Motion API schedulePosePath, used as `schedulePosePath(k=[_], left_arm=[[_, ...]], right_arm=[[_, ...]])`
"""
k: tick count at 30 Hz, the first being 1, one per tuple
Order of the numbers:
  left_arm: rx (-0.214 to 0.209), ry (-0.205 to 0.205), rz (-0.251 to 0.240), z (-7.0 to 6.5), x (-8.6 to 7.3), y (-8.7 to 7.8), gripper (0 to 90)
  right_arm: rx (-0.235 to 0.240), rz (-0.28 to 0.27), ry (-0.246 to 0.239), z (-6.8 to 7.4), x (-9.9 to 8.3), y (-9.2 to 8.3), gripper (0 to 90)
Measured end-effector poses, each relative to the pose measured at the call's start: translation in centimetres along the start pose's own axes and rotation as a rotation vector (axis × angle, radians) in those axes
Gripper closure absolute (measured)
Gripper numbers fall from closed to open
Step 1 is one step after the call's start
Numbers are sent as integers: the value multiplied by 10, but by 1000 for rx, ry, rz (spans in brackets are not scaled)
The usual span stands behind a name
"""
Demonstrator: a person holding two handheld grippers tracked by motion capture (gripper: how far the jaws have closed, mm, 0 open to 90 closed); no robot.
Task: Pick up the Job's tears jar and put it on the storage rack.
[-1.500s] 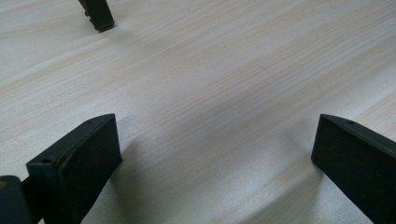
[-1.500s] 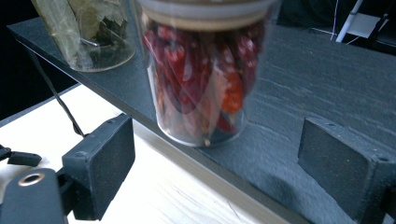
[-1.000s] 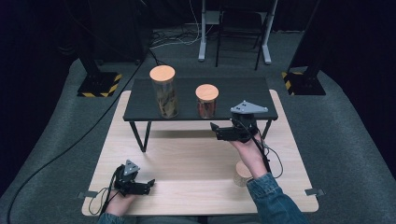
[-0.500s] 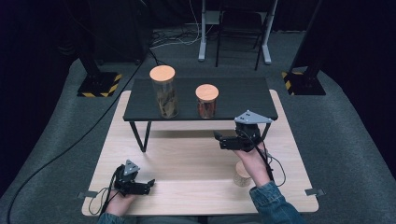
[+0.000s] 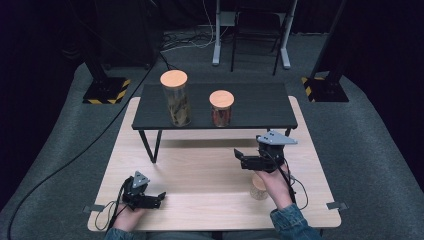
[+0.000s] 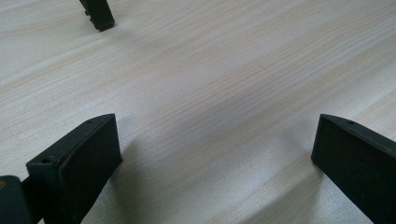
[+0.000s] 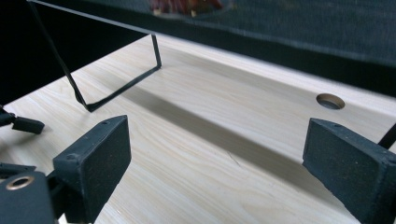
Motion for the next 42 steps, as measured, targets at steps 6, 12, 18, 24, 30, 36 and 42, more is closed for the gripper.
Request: schedulePosePath(k=[6, 12, 18, 24, 30, 36, 42], left_arm=[[0, 0, 0, 0, 0, 0, 11], [1, 0, 0, 0, 0, 0, 11], [2, 0, 1, 0, 0, 0, 11], [2, 0, 1, 0, 0, 0, 11], [3, -1, 1, 0, 0, 0, 11], [3, -1, 1, 0, 0, 0, 11], [3, -1, 1, 0, 0, 0, 11]], right_arm=[[-5, 5, 10, -3, -15, -2, 69], [-21, 9, 8, -6, -29, -5, 71], [-33, 12, 16, -9, -43, -7, 72], [-35, 20, 29, -11, -60, -10, 72], [-36, 23, 46, -12, -73, -11, 70], [-33, 24, 50, -12, -80, -11, 70], [-32, 28, 55, -12, -89, -9, 69]])
Point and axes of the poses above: each handheld gripper's, and its own axes: y roughly forward along the jaws, x roughly out of its top, z roughly to its left, the point moved 5 cm from there along y, roughly forward along the jaws, and after that the axes turned 12 degrees about x, right-handed, at the moved point
